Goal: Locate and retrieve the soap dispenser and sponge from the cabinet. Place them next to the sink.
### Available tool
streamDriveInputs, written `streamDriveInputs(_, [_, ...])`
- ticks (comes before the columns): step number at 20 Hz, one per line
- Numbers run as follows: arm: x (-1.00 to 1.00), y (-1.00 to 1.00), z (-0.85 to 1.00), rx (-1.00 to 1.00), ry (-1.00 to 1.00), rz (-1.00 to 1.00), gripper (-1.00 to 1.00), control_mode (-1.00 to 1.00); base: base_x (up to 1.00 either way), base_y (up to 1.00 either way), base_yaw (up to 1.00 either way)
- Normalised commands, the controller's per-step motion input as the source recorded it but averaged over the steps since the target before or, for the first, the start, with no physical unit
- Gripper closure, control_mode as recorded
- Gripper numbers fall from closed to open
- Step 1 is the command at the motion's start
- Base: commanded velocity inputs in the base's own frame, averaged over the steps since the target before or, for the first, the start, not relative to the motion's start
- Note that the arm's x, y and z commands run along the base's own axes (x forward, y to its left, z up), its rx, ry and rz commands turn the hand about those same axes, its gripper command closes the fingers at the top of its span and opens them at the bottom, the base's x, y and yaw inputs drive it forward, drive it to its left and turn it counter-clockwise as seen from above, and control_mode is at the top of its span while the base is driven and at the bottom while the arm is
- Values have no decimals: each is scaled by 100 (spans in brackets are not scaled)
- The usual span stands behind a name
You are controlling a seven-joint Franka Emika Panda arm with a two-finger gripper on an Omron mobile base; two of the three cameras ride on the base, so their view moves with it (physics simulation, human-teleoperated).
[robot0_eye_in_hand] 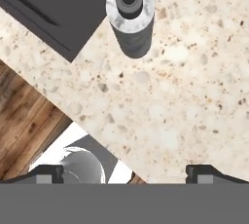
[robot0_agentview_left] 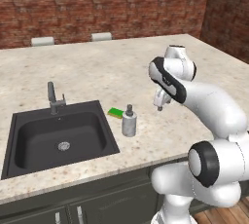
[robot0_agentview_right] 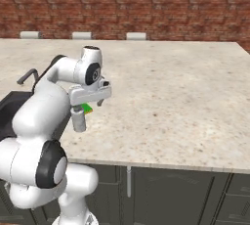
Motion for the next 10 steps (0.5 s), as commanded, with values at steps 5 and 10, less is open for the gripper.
streamDriveInputs(5, [-35, 3, 37, -16, -10, -18, -100, -100, 0, 0, 0])
streamDriveInputs(10, [-42, 4, 23, -11, -7, -17, -100, -100, 0, 0, 0])
